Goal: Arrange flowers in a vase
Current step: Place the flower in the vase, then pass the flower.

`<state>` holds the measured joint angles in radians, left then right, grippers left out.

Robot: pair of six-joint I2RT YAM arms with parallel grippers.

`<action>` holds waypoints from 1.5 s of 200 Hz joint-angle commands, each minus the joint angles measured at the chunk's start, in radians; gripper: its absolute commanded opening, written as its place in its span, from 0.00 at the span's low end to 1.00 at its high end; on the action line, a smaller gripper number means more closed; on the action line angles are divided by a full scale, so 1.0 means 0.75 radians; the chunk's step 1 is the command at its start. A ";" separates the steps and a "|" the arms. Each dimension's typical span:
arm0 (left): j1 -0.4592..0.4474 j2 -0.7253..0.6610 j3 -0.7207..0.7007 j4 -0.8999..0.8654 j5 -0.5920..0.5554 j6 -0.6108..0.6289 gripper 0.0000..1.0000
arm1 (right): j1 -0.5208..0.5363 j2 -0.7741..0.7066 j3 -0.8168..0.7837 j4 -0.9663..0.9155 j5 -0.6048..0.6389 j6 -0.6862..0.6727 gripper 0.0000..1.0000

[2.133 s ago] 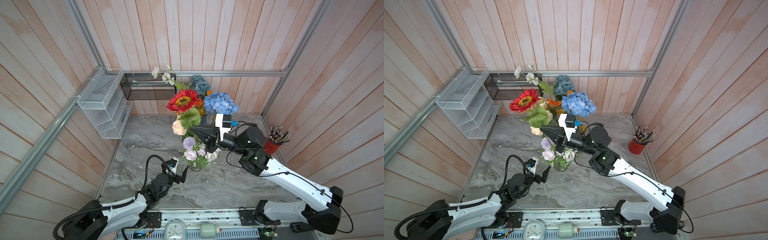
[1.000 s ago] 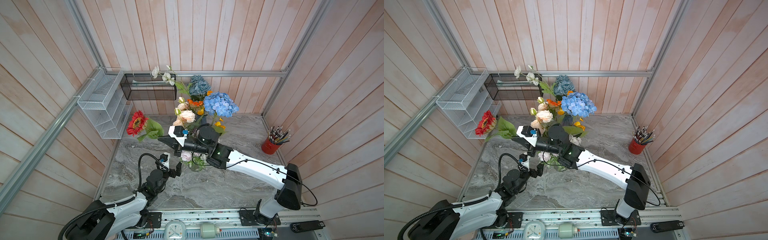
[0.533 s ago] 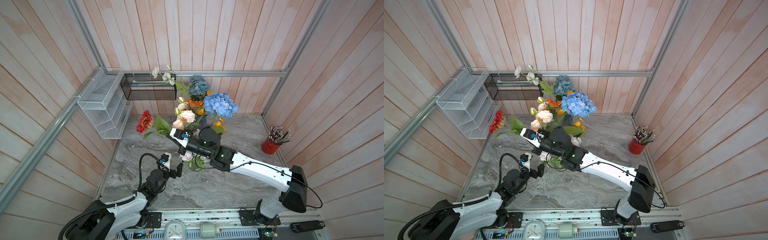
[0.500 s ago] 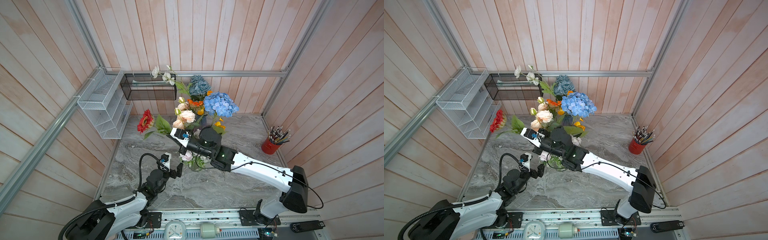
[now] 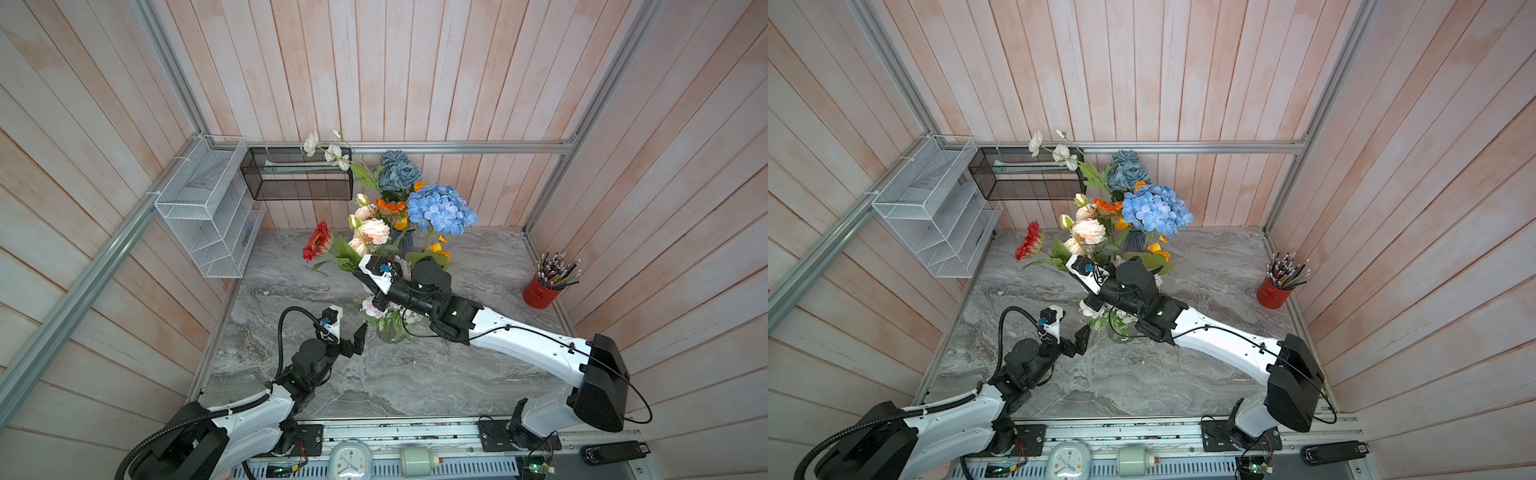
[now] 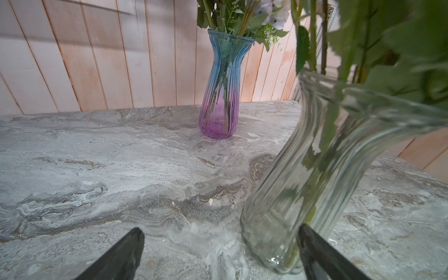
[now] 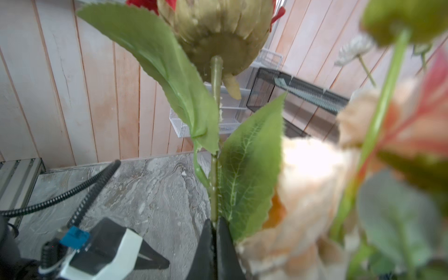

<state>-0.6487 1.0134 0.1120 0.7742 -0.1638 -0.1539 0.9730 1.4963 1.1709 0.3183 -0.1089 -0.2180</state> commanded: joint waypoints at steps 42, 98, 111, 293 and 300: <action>0.006 -0.281 0.072 -0.162 0.040 0.019 1.00 | -0.035 -0.042 -0.092 0.034 -0.013 0.141 0.00; 0.006 -0.527 0.266 -0.313 0.215 0.038 1.00 | -0.035 -0.093 -0.110 0.037 -0.028 0.166 0.00; 0.006 -0.544 0.314 -0.321 0.247 0.043 1.00 | -0.033 -0.093 -0.111 0.035 -0.037 0.168 0.00; 0.015 -0.296 0.534 -0.092 0.116 0.055 0.35 | 0.031 -0.085 -0.148 0.051 -0.039 0.116 0.00; 0.016 -0.290 0.538 -0.088 0.122 0.047 0.33 | 0.030 -0.083 -0.148 0.051 -0.037 0.111 0.00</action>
<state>-0.6418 0.7929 0.4770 0.6720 -0.0792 -0.0937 0.9871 1.4395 1.0794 0.3702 -0.1364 -0.1307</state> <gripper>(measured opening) 0.382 0.048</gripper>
